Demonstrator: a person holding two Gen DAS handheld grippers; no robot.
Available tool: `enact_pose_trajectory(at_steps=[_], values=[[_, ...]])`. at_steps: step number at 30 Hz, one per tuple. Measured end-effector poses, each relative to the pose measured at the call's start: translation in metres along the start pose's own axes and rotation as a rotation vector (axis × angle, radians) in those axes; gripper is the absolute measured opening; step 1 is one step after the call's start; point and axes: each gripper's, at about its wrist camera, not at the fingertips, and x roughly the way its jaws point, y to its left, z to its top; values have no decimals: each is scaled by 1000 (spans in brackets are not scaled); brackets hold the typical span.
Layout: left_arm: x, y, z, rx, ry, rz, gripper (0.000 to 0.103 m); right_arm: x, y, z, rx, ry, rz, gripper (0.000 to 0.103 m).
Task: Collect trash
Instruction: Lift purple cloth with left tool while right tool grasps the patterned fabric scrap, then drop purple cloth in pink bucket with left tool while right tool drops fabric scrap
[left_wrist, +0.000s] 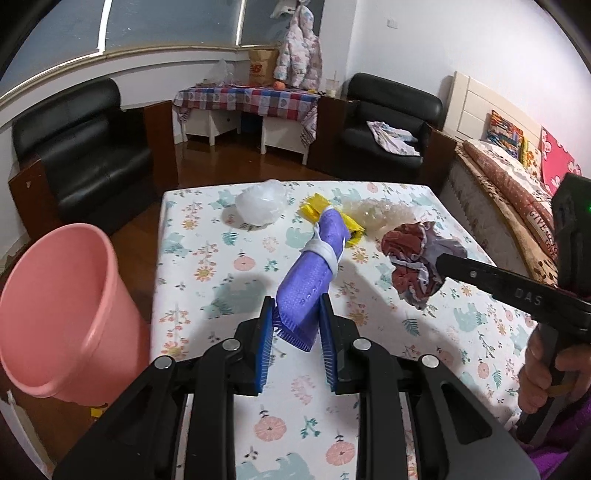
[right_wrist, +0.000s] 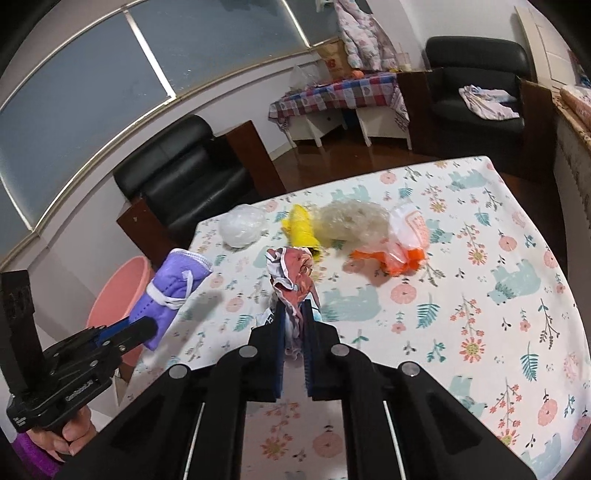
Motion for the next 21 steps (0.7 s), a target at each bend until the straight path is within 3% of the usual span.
enact_pose_trajectory(at_steps=[9, 21], values=[[-28, 28, -2, -60, -53, 73, 23, 10, 43, 7, -89, 27, 78, 8], [-81, 94, -8, -179, -134, 271, 23, 35, 145, 30, -238, 20, 260, 8]])
